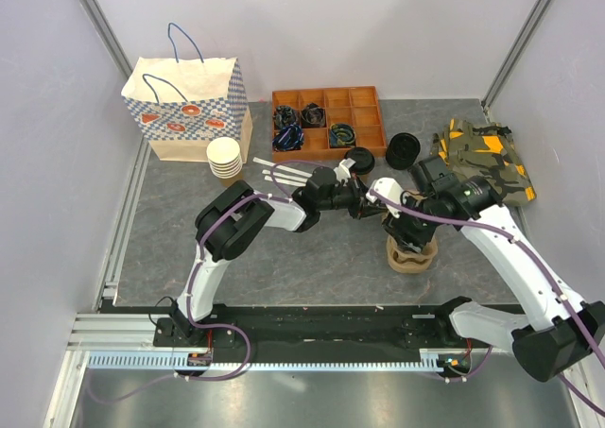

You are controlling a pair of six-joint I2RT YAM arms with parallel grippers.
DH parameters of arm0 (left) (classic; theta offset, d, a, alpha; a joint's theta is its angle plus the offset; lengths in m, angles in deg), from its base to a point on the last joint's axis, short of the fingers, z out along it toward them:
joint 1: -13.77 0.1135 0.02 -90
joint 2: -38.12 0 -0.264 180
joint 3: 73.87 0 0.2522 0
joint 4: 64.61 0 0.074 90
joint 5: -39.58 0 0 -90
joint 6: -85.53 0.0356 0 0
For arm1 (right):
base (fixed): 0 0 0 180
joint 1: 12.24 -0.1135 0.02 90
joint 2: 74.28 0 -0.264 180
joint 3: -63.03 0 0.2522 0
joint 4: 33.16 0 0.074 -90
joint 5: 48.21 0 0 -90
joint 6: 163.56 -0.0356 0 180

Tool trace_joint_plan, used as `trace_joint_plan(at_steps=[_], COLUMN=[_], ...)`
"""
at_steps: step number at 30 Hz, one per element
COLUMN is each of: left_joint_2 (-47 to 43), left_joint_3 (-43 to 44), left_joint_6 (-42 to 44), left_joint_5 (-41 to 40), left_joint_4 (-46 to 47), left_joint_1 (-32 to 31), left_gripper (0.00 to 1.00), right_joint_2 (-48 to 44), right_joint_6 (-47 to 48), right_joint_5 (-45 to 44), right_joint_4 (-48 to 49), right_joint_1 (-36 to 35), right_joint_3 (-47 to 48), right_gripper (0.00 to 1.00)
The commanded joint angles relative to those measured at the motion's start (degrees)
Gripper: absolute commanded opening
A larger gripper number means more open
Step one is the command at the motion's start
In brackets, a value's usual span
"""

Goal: Pack the takeout coffee

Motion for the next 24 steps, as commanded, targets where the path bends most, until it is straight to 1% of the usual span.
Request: trace_joint_plan(at_steps=[1, 2, 4, 7, 8, 10, 11, 13, 14, 15, 17, 19, 24], left_joint_2=[1.05, 1.14, 1.31, 1.75, 1.66, 1.75, 1.66, 1.84, 1.93, 2.10, 2.28, 2.45, 1.58], left_joint_3=[1.21, 0.95, 0.68, 0.51, 0.51, 0.51, 0.42, 0.33, 0.24, 0.16, 0.16, 0.24, 0.59], left_joint_6=[-2.39, -2.49, -3.01, -3.98, -4.15, -4.68, -4.86, -5.21, -5.39, -5.65, -5.83, -6.18, -6.70], left_joint_5=[1.95, 2.03, 2.03, 2.03, 1.86, 1.95, 1.86, 2.03, 1.95, 1.86, 1.95, 2.03, 2.03], left_joint_4=[4.87, 4.88, 5.58, 6.72, 6.98, 8.12, 8.57, 9.01, 9.44, 9.71, 10.24, 10.85, 11.82], left_joint_1=[-0.48, -0.48, -0.39, -0.39, -0.39, -0.48, -0.48, -0.39, -0.39, -0.21, -0.21, -0.30, -0.04], left_gripper=[0.02, 0.02, 0.02, 0.02, 0.02, 0.02, 0.02, 0.02, 0.02, 0.02, 0.02, 0.02, 0.02], right_joint_2=[0.33, 0.51, 1.56, 3.84, 4.54, 7.09, 7.97, 11.13, 12.45, 15.07, 17.46, 19.66, 20.37], right_joint_6=[-2.51, -2.69, -3.39, -4.36, -4.71, -4.80, -4.54, -3.93, -3.57, -3.57, -3.05, -3.22, -2.52], right_joint_5=[0.50, 1.20, 4.18, 8.14, 10.68, 13.15, 15.95, 19.39, 21.84, 22.74, 24.76, 25.29, 24.33], right_joint_4=[0.30, 0.21, -0.14, -0.93, -1.20, -2.51, -3.13, -5.32, -6.03, -7.60, -9.28, -9.90, -9.64], right_joint_1=[1.67, 3.51, 5.71, 11.77, 15.61, 19.67, 24.31, 29.52, 33.46, 35.06, 38.57, 39.64, 40.52], right_joint_3=[5.65, 6.27, 8.64, 11.98, 12.60, 13.39, 13.57, 14.18, 14.62, 15.58, 16.55, 16.65, 16.38], right_gripper=[0.62, 0.63, 0.70, 0.72, 0.72, 0.72, 0.71, 0.70, 0.69, 0.67, 0.65, 0.62, 0.61])
